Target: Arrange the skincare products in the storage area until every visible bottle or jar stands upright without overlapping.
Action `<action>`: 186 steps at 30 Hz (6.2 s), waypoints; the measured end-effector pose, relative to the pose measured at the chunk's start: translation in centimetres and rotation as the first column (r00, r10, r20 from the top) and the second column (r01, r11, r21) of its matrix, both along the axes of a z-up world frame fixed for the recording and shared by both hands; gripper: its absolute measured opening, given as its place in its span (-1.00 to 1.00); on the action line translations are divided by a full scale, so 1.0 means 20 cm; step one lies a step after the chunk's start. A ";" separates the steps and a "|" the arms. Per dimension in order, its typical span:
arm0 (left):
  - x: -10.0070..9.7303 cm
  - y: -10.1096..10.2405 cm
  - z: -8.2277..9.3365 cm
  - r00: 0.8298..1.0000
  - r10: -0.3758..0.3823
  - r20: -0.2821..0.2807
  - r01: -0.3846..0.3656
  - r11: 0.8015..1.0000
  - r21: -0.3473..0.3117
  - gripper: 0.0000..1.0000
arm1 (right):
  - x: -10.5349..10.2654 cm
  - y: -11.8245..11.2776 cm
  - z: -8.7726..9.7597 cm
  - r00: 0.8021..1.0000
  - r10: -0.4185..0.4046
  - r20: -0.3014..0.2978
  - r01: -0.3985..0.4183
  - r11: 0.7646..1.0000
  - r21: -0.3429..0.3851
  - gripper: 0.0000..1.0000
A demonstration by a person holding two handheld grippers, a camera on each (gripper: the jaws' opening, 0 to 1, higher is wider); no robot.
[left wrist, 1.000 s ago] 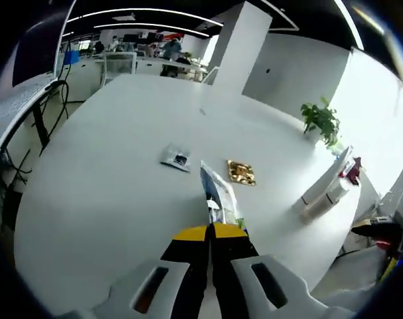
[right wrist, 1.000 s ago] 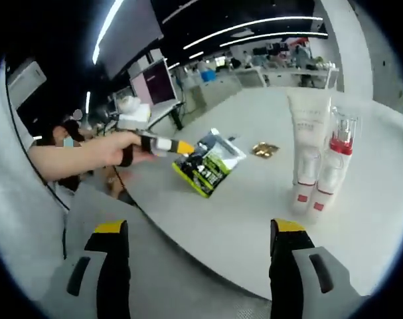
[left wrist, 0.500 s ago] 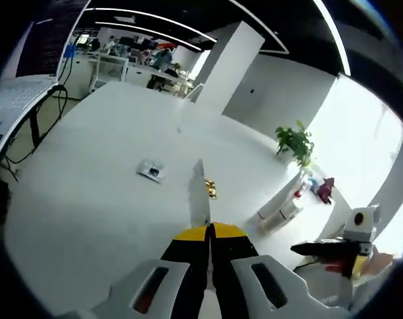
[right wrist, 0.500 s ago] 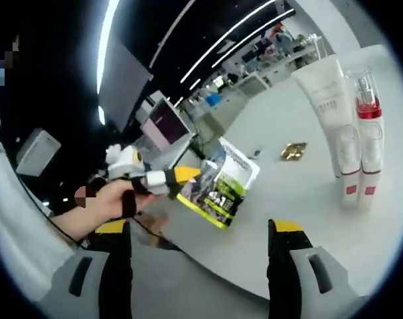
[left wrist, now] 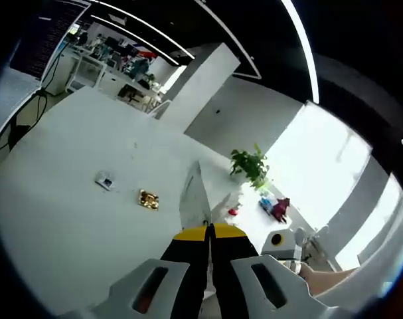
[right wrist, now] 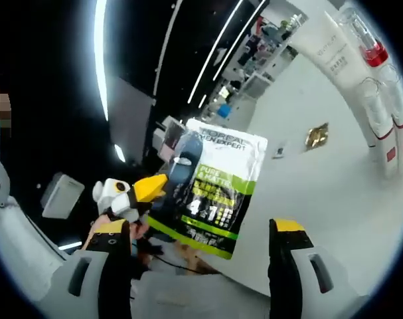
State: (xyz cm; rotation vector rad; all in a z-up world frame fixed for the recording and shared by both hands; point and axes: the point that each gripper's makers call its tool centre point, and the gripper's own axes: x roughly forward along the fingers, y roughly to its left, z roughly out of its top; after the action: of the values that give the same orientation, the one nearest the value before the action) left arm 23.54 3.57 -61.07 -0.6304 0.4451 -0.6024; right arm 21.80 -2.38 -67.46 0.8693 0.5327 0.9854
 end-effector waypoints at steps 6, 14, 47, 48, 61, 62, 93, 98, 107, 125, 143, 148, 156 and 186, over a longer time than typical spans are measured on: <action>-0.05 -0.01 0.13 0.999 -0.018 0.046 0.022 0.997 -0.078 -0.99 | 0.02 0.03 0.01 0.995 -0.014 -0.100 0.030 0.986 0.167 0.66; -0.09 -0.01 0.22 0.998 0.000 0.065 0.013 0.982 -0.189 -0.99 | -0.03 0.08 0.18 0.989 0.036 -0.143 0.026 0.911 0.411 -0.11; -0.16 -0.08 0.12 0.996 -0.062 0.062 0.075 0.967 -0.242 -0.58 | -0.03 -0.12 0.51 1.000 -0.019 -0.002 0.018 0.886 0.464 -0.98; -0.17 -0.10 0.12 0.995 -0.073 0.062 0.086 0.966 -0.244 -0.58 | -0.03 -0.12 0.51 1.000 -0.017 0.000 0.015 0.889 0.458 -0.98; -0.19 -0.25 0.10 0.992 -0.129 0.010 0.124 0.929 -0.348 -0.94 | -0.04 -0.18 0.47 0.997 -0.072 -0.007 0.069 0.930 0.362 -0.98; -0.19 -0.25 0.11 0.992 -0.128 0.008 0.123 0.927 -0.354 -0.99 | -0.04 -0.19 0.46 0.997 -0.078 -0.011 0.077 0.934 0.350 -0.97; -0.10 -0.32 -0.11 0.983 -0.123 -0.135 0.063 0.923 -0.379 -1.00 | -0.06 -0.20 0.26 0.965 0.058 0.255 -0.017 0.987 -0.163 0.33; -0.06 -0.36 -0.14 0.980 -0.134 -0.148 0.070 0.925 -0.373 -1.00 | -0.07 -0.22 0.22 0.951 0.122 0.286 -0.042 0.962 -0.269 0.62; 0.01 -0.40 -0.20 0.975 -0.137 -0.172 0.068 0.932 -0.355 -1.00 | -0.07 -0.26 0.12 0.949 0.140 0.281 -0.030 0.932 -0.361 0.99; 0.13 -0.50 -0.46 0.960 -0.134 -0.245 0.081 0.974 -0.213 -1.00 | -0.04 -0.47 -0.07 0.957 0.145 0.253 0.007 0.856 -0.517 0.99; 0.24 -0.61 -0.71 0.958 -0.133 -0.253 0.127 0.991 -0.041 -1.00 | -0.01 -0.58 -0.16 0.972 0.093 0.217 0.047 0.824 -0.565 0.99; 0.24 -0.60 -0.79 0.950 -0.120 -0.288 0.130 0.991 0.016 -1.00 | -0.02 -0.57 -0.17 0.970 0.115 0.215 0.029 0.822 -0.569 0.99; 0.24 -0.55 -0.92 0.946 -0.069 -0.317 0.130 0.976 0.175 -1.00 | -0.04 -0.57 -0.18 0.971 0.129 0.203 0.009 0.823 -0.568 0.99; 0.24 -0.47 -0.99 0.954 -0.255 -0.160 0.289 0.625 0.725 -0.62 | -0.05 -0.57 -0.20 0.973 0.140 0.185 -0.008 0.818 -0.575 0.99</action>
State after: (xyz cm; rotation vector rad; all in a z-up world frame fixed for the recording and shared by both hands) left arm 28.43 -5.86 -80.94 0.2332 0.7826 -0.6289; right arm 20.88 -13.70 -71.53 0.1939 0.6302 0.9046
